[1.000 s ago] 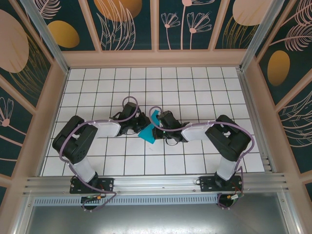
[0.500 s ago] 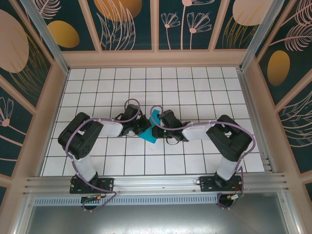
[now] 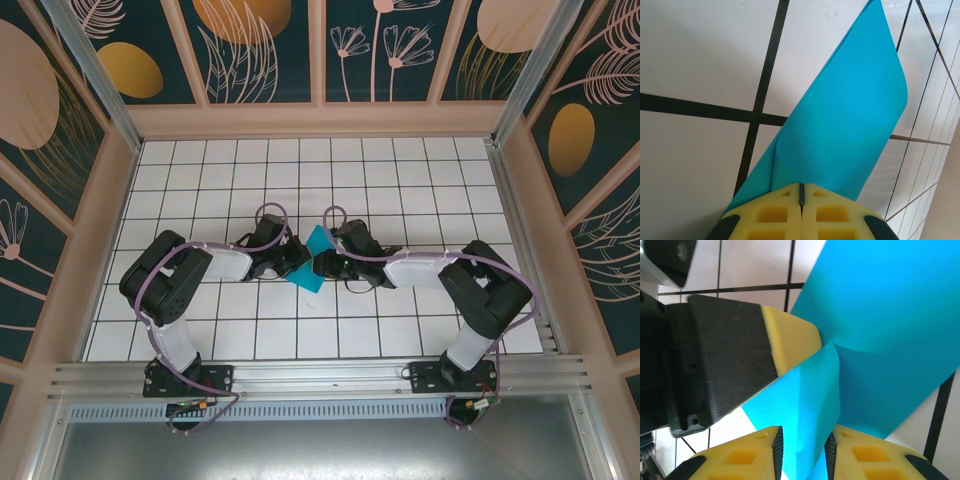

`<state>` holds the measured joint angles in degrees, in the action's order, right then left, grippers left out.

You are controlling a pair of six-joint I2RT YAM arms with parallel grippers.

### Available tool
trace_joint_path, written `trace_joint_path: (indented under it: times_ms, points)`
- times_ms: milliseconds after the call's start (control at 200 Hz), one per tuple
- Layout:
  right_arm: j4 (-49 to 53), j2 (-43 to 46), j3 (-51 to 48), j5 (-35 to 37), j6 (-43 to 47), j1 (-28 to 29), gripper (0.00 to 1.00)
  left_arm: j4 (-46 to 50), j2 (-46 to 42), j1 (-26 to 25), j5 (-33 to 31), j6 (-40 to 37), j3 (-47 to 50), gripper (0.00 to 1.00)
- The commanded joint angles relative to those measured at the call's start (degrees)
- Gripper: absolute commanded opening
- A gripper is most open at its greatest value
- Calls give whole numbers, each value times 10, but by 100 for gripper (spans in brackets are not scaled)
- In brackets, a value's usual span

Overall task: Fold a paper plane with a square sheet of paper (pick it up from the middle)
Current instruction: Fold the triangle a second time at the center of the table.

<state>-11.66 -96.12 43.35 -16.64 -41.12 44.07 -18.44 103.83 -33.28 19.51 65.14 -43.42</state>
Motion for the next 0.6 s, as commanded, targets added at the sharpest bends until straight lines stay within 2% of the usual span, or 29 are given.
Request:
trace_joint_path:
  times_ms: [0,215,285,420,595]
  points:
    - [-17,-15,-13,-16,-32,-6,31,3,15,-2,-9,-1,11,5]
    - [-26,-7,-23,7,-65,-12,32,0,14,-2,-7,-1,11,5]
    - [-32,-20,-20,-7,-79,-21,22,-1,14,-2,-8,-1,11,5]
    - [-73,-26,-35,-19,-98,-27,21,0,15,-2,-5,-1,11,5]
    - [-70,-28,-39,-23,-93,-30,12,0,15,-1,-3,-4,8,5]
